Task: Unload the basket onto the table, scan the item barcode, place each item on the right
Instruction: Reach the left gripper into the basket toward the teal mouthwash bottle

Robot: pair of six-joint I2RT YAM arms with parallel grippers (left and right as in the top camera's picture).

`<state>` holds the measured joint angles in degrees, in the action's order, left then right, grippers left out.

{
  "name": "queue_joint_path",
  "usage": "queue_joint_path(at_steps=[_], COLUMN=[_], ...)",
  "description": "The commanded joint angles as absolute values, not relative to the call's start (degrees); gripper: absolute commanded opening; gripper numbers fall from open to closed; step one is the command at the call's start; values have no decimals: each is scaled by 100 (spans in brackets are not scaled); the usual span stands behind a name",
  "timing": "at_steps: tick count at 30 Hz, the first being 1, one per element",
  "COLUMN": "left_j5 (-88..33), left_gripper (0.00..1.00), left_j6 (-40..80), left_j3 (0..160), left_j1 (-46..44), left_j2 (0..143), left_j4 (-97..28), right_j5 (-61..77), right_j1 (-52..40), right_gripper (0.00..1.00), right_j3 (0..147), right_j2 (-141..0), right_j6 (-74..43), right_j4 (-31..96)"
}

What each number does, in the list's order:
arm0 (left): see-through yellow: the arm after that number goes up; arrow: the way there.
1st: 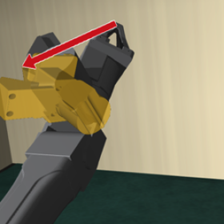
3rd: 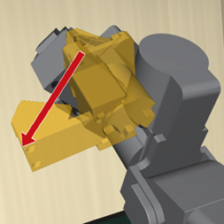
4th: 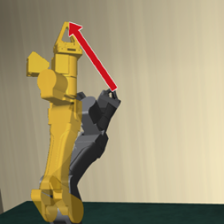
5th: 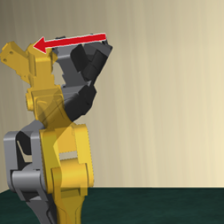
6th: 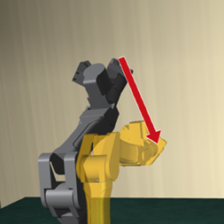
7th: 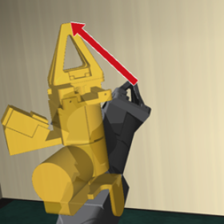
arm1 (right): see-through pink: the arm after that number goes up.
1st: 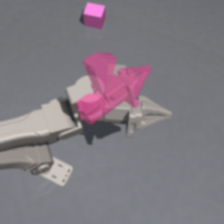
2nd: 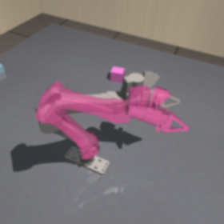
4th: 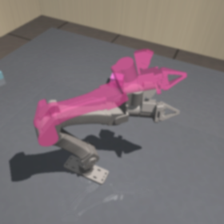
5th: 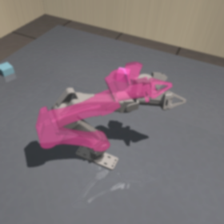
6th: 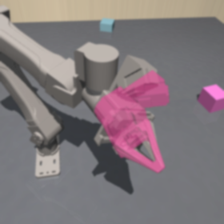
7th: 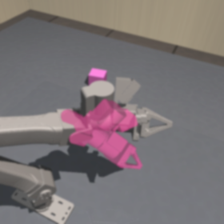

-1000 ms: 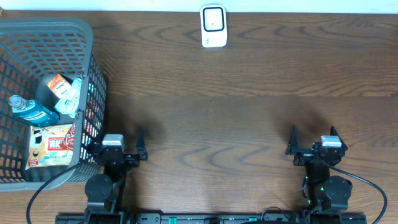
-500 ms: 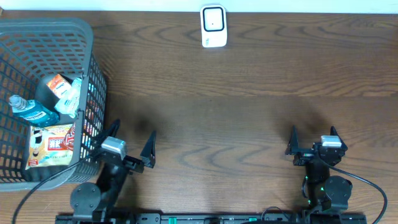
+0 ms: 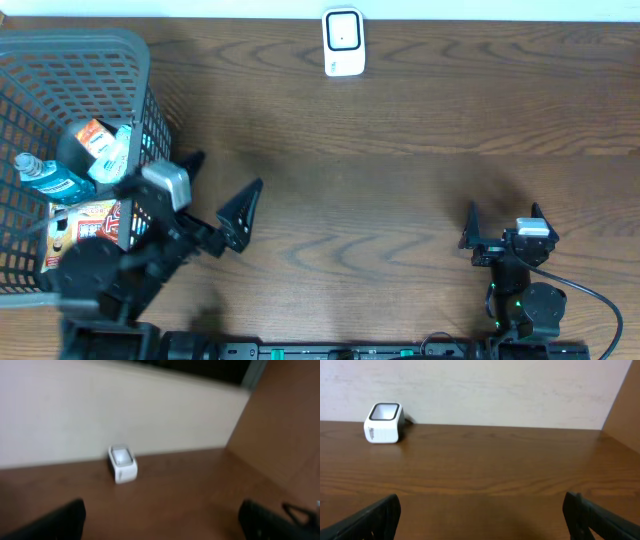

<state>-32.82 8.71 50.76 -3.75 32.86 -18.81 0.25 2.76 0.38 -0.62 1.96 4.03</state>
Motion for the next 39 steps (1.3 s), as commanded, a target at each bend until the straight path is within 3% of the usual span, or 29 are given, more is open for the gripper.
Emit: queue_joint_path(at_steps=[1, 5, 10, 14, 20, 32, 39], left_j5=[-2611, -1441, -1347, -1190, 484, 3404, 3489], left_gripper=[98, 98, 98, 98, 98, 98, 98], left_j6=[707, 569, 565, 578, 1219, 2421, 3625], left_j3=[6493, 7443, 7476, 7472, 7699, 9745, 10103], left_j1=[-360, -360, -360, -355, -355, -318, 696], left_j2=[3675, 3942, 3931, 3962, 4141, 6709, 7813], left_j4=[-2845, -3795, -4602, -4534, -4421, -5325, -5918], right_j5=[56, 56, 56, 56, 56, 56, 56], right_j1=[257, 257, 257, 257, 257, 257, 257], right_gripper=[99, 99, 99, 99, 99, 99, 99], right_j3=[32, 32, 32, 32, 32, 32, 32], right_j2=[-38, -38, -38, -38, -38, -38, -38], right_j6=[244, 244, 244, 244, 244, 244, 244], right_j4=[427, 427, 427, 427, 427, 427, 427])
